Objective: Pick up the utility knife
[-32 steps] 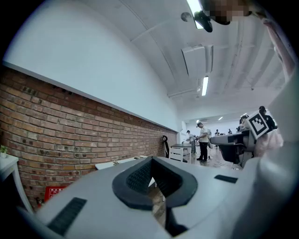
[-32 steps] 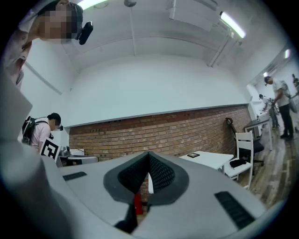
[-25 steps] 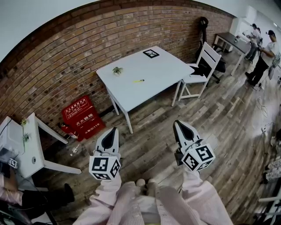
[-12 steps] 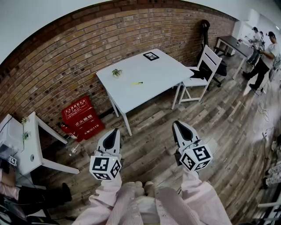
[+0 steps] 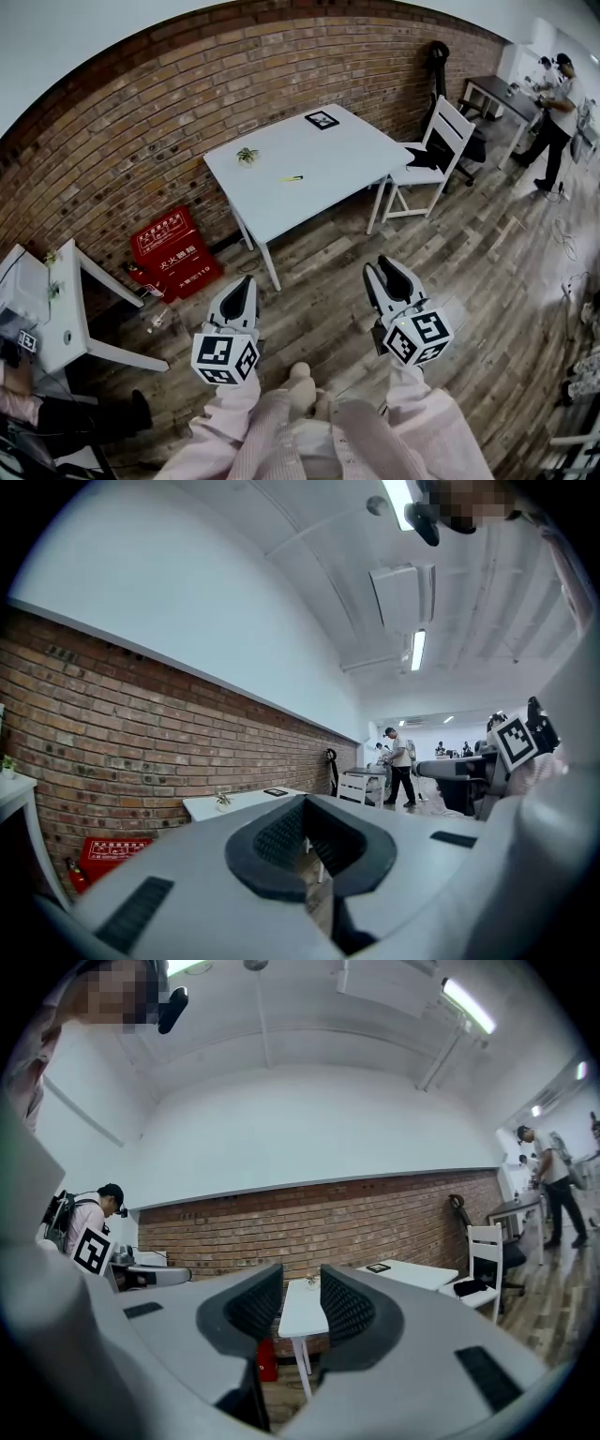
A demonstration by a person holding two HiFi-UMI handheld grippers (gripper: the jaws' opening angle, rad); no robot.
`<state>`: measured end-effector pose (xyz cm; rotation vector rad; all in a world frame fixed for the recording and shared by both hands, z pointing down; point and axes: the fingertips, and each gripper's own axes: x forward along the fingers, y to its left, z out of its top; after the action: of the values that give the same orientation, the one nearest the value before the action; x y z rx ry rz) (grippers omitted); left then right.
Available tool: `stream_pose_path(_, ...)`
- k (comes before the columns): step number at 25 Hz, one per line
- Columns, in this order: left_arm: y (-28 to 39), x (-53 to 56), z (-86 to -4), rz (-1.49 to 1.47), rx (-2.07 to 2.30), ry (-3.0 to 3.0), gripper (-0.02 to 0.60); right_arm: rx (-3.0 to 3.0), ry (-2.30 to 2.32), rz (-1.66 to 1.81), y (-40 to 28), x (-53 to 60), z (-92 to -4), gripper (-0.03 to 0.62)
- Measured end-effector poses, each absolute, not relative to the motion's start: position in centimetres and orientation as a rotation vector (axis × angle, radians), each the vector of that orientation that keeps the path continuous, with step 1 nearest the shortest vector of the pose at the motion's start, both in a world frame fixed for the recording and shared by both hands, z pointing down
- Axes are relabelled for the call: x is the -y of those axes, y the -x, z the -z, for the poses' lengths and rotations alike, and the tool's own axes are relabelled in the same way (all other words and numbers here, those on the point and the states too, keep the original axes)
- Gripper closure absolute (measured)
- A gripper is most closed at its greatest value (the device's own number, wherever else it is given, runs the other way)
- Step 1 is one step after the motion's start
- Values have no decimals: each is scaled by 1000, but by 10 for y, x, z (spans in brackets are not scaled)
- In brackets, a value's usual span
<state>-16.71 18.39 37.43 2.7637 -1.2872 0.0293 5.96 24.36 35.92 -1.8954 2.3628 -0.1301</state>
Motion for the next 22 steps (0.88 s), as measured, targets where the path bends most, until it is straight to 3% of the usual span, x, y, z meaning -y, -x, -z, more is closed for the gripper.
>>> stream_pose_path(8,161,-162,-380,-26,1299,-2740,589,-2363,1895,160,-69,-221,-367,431)
stream_pose_path(22,135,-67,-391,1,1304,-2700,590,-2399,1890,169,-91,-118,-377,413)
